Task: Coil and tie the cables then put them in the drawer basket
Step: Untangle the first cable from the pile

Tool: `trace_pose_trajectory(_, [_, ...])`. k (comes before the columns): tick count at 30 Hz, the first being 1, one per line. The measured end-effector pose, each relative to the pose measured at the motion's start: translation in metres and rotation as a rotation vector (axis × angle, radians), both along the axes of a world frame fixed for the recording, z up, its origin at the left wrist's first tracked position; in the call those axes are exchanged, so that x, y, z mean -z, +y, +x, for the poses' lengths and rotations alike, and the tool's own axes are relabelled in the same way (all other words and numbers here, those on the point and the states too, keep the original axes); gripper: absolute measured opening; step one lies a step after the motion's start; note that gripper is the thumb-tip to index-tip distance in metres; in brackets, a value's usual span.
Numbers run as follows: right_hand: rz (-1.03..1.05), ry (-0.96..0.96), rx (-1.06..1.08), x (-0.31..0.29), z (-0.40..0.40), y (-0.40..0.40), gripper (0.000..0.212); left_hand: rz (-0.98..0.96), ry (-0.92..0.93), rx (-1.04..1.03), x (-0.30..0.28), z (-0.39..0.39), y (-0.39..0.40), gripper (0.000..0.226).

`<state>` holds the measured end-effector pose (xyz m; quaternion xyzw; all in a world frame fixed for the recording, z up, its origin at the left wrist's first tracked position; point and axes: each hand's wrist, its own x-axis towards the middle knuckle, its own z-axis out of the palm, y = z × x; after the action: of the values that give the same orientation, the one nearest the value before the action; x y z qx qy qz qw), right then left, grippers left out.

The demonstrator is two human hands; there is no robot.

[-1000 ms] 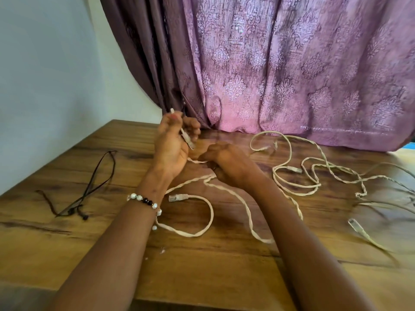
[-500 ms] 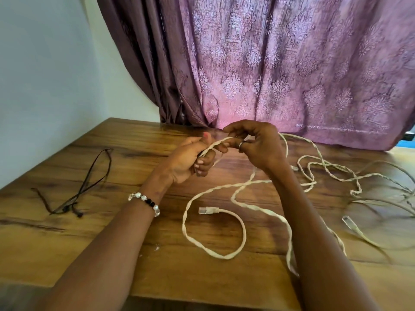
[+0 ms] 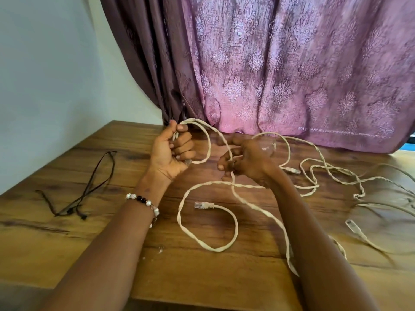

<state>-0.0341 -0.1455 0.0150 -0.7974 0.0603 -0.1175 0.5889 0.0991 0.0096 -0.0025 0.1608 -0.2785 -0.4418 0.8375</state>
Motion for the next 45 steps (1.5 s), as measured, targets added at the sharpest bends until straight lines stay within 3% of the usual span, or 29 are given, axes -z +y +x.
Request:
trace_pose_trajectory(3, [-0.034,0.066,-0.02,-0.003,-0.008,-0.005,0.044,-0.113,0.075,0.008,0.0,0.011,0.007,0.031])
trace_pose_trajectory(5, [-0.207,0.062,0.054,-0.003,-0.004,-0.006,0.035,-0.119,0.09,-0.063,0.0,0.011,0.006,0.035])
trace_pose_trajectory(8, [-1.07,0.147,0.083,-0.004,0.001,0.005,0.025,-0.087,0.042,-0.164,-0.004,0.0,0.0,0.036])
trace_pose_trajectory(10, [-1.397,0.267,0.11,-0.007,-0.003,0.023,0.028,-0.062,-0.013,-0.194,-0.007,-0.005,-0.005,0.033])
trace_pose_trajectory(14, [-1.635,0.363,-0.014,-0.007,-0.008,0.049,0.036,0.011,-0.029,-0.382,-0.009,-0.007,-0.009,0.037])
trace_pose_trajectory(17, [-1.665,0.29,-0.04,-0.004,-0.007,0.052,0.029,0.039,0.001,-0.517,-0.012,-0.004,-0.005,0.036])
trace_pose_trajectory(21, [-1.576,-0.029,-0.037,0.002,0.003,0.044,0.028,0.25,-0.149,-0.607,-0.013,-0.009,-0.003,0.065])
trace_pose_trajectory(22, [-1.525,-0.159,-0.039,0.002,0.006,0.04,0.027,0.311,-0.208,-0.623,-0.013,-0.011,-0.006,0.064])
trace_pose_trajectory(25, [-1.305,-0.493,-0.026,0.0,0.006,0.028,0.02,0.434,-0.353,-0.6,-0.005,-0.017,-0.017,0.034])
trace_pose_trajectory(27, [-1.065,-0.575,-0.008,-0.004,0.002,0.019,0.019,0.542,-0.49,-0.544,0.0,-0.023,-0.02,0.02])
trace_pose_trajectory(29, [-0.797,-0.594,0.1,-0.011,-0.003,0.016,0.017,0.628,-0.623,-0.466,0.002,-0.03,-0.021,0.017])
trace_pose_trajectory(31, [-0.616,-0.604,0.18,-0.015,-0.004,0.011,0.019,0.582,-0.589,-0.37,0.0,-0.037,-0.021,0.024])
trace_pose_trajectory(34, [-0.543,-0.595,0.275,-0.012,-0.002,0.006,0.022,0.468,-0.503,-0.136,-0.006,-0.034,-0.015,0.036])
trace_pose_trajectory(37, [-0.53,-0.545,0.338,-0.006,0.004,0.001,0.022,0.512,-0.531,0.058,-0.006,-0.032,-0.011,0.051])
trace_pose_trajectory(41, [-0.449,-0.48,0.304,0.001,0.01,0.001,0.009,0.489,-0.464,0.02,-0.003,-0.03,-0.011,0.042])
trace_pose_trajectory(45, [-0.309,-0.403,0.004,0.002,0.003,0.004,0.013,0.421,-0.325,0.035,-0.005,-0.026,-0.009,0.032])
